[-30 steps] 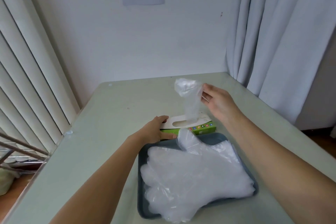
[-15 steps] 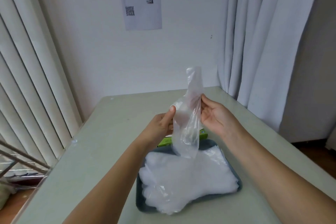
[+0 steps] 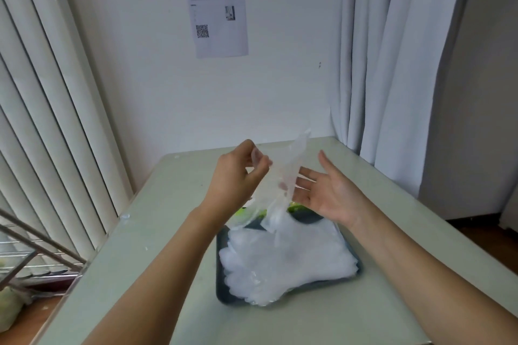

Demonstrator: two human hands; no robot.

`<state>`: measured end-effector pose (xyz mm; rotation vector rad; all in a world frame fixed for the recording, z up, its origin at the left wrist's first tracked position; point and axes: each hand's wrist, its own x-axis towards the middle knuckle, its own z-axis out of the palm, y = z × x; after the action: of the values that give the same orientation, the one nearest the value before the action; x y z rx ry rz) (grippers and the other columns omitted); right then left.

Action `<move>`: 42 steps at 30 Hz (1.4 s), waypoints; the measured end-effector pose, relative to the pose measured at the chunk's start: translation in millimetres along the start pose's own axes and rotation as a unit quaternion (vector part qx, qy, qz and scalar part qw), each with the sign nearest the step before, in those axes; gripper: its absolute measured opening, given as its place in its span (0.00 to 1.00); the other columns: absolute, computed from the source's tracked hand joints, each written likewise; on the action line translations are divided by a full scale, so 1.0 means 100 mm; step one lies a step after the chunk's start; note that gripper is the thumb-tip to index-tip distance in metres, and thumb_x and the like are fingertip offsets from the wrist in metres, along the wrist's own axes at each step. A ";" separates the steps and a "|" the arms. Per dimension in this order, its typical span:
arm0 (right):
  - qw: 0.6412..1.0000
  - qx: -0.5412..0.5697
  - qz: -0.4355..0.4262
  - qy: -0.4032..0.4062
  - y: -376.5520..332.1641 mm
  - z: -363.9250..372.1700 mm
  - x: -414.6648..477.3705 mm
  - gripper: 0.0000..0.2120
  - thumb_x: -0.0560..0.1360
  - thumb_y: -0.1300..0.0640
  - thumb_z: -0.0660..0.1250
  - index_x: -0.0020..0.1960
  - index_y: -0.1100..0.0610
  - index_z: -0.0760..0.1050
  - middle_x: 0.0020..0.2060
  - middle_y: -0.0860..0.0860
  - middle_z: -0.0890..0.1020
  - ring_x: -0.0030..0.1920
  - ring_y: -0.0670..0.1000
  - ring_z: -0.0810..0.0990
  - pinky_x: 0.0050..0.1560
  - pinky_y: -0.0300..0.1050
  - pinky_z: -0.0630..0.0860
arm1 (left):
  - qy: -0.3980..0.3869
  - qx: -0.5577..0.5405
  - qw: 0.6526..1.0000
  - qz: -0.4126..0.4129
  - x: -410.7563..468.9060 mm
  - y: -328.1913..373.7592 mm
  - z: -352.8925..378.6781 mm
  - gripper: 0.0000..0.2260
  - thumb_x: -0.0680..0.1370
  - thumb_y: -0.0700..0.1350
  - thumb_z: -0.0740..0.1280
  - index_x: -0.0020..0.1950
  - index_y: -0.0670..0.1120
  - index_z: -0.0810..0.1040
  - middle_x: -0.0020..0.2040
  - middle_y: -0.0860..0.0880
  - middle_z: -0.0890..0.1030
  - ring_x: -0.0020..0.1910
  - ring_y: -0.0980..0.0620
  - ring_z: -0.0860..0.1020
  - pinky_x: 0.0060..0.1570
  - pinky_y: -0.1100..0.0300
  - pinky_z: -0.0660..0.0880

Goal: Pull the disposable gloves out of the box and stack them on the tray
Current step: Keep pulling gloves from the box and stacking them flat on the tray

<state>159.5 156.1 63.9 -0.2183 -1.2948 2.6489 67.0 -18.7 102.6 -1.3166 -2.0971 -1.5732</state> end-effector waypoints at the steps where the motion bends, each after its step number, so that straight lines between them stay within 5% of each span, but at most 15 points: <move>1: 1.000 -0.023 0.011 0.002 -0.03 -0.02 -0.03 0.48 0.61 0.34 0.75 0.70 0.63 0.68 0.68 0.62 0.72 0.67 0.63 0.71 0.61 0.55 0.74 | -0.005 0.025 1.000 0.006 0.00 0.03 -0.05 0.13 0.77 0.42 0.66 0.35 0.45 0.66 0.39 0.47 0.83 0.42 0.60 0.82 0.40 0.54 0.79; 4: 0.993 -0.118 0.007 0.003 -0.14 0.00 -0.13 0.59 0.47 0.30 0.77 0.69 0.62 0.68 0.63 0.62 0.77 0.61 0.63 0.78 0.51 0.54 0.80 | -0.021 0.061 0.998 -0.019 0.04 0.09 -0.17 0.12 0.77 0.42 0.66 0.35 0.44 0.67 0.37 0.47 0.83 0.36 0.54 0.83 0.42 0.48 0.79; 8: 0.978 -0.208 -0.005 -0.006 -0.25 0.09 -0.27 0.53 0.43 0.33 0.80 0.63 0.58 0.74 0.55 0.57 0.83 0.53 0.58 0.83 0.45 0.50 0.82 | -0.051 0.043 0.995 -0.078 0.08 0.13 -0.23 0.09 0.76 0.40 0.65 0.36 0.42 0.70 0.35 0.48 0.84 0.32 0.52 0.83 0.43 0.46 0.81; 11: 0.946 -0.324 -0.005 -0.018 -0.22 0.19 -0.38 0.33 0.54 0.36 0.78 0.53 0.53 0.82 0.53 0.51 0.84 0.52 0.51 0.83 0.48 0.43 0.80 | -0.069 0.005 0.988 -0.135 0.12 0.14 -0.22 0.10 0.77 0.39 0.65 0.36 0.44 0.71 0.33 0.47 0.84 0.31 0.47 0.83 0.42 0.49 0.81; 14: 0.897 -0.439 -0.034 0.040 -0.10 0.25 -0.40 0.23 0.65 0.47 0.75 0.57 0.54 0.78 0.51 0.46 0.82 0.49 0.44 0.83 0.49 0.37 0.77 | -0.082 -0.026 0.982 -0.170 0.16 0.12 -0.21 0.10 0.78 0.39 0.64 0.37 0.43 0.70 0.32 0.46 0.83 0.30 0.47 0.82 0.40 0.52 0.80; 17: 0.876 -0.463 -0.092 0.097 -0.01 0.29 -0.40 0.05 0.75 0.57 0.70 0.47 0.59 0.81 0.40 0.49 0.84 0.39 0.44 0.82 0.37 0.32 0.74 | -0.104 -0.056 0.973 -0.198 0.22 0.09 -0.22 0.09 0.79 0.40 0.63 0.39 0.42 0.72 0.31 0.46 0.82 0.28 0.49 0.81 0.34 0.59 0.79; 19: 0.898 -0.419 -0.087 0.102 0.00 0.30 -0.43 0.11 0.78 0.61 0.64 0.40 0.63 0.78 0.32 0.52 0.81 0.31 0.45 0.79 0.29 0.32 0.71 | -0.125 -0.037 0.967 -0.221 0.25 0.04 -0.22 0.08 0.79 0.41 0.64 0.42 0.40 0.74 0.26 0.48 0.79 0.23 0.53 0.76 0.27 0.64 0.74; 24: 0.914 -0.395 -0.030 0.090 0.06 0.15 -0.47 0.16 0.81 0.60 0.58 0.36 0.62 0.74 0.27 0.57 0.78 0.26 0.50 0.74 0.30 0.40 0.73 | -0.171 0.094 0.951 -0.239 0.25 -0.24 -0.07 0.13 0.79 0.48 0.67 0.43 0.39 0.78 0.28 0.48 0.72 0.19 0.55 0.66 0.18 0.69 0.61; 26: 0.881 -0.454 -0.025 0.132 0.13 0.01 -0.44 0.17 0.80 0.60 0.61 0.34 0.62 0.74 0.24 0.55 0.77 0.22 0.48 0.72 0.25 0.36 0.69 | -0.199 0.115 0.943 -0.239 0.22 -0.37 0.06 0.11 0.79 0.47 0.67 0.41 0.41 0.77 0.28 0.48 0.72 0.17 0.57 0.67 0.18 0.69 0.61; 29: 0.756 -0.623 -0.022 0.198 0.24 -0.23 -0.36 0.18 0.77 0.56 0.65 0.29 0.58 0.72 0.24 0.52 0.75 0.22 0.46 0.72 0.24 0.33 0.65 | -0.227 0.139 0.932 -0.245 0.14 -0.60 0.31 0.11 0.78 0.47 0.68 0.38 0.45 0.75 0.28 0.49 0.74 0.16 0.60 0.68 0.19 0.69 0.64; 33: 0.649 -0.732 0.016 0.206 0.39 -0.42 -0.26 0.19 0.73 0.55 0.64 0.27 0.55 0.60 0.24 0.50 0.66 0.29 0.51 0.66 0.27 0.41 0.58 | -0.237 0.153 0.928 -0.242 -0.01 -0.91 0.61 0.11 0.77 0.47 0.68 0.35 0.49 0.73 0.41 0.46 0.84 0.29 0.54 0.74 0.26 0.67 0.68; 37: 0.619 -0.753 0.045 0.217 0.46 -0.54 -0.23 0.18 0.74 0.54 0.64 0.28 0.56 0.64 0.27 0.51 0.70 0.35 0.54 0.71 0.30 0.43 0.62 | -0.215 0.201 0.930 -0.219 -0.11 -0.98 0.76 0.08 0.77 0.51 0.67 0.42 0.49 0.72 0.40 0.51 0.80 0.38 0.53 0.75 0.35 0.61 0.69; 42: 0.639 -0.731 0.053 0.234 0.49 -0.64 -0.23 0.12 0.72 0.55 0.64 0.31 0.57 0.70 0.27 0.50 0.71 0.34 0.54 0.73 0.30 0.43 0.65 | -0.077 0.228 0.961 -0.139 -0.26 -0.77 0.78 0.15 0.76 0.55 0.68 0.54 0.49 0.68 0.44 0.54 0.71 0.43 0.53 0.71 0.39 0.60 0.64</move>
<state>190.6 170.2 -12.6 -1.0485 -2.7393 0.7216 49.6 31.4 3.3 -1.0420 -2.6276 -0.9925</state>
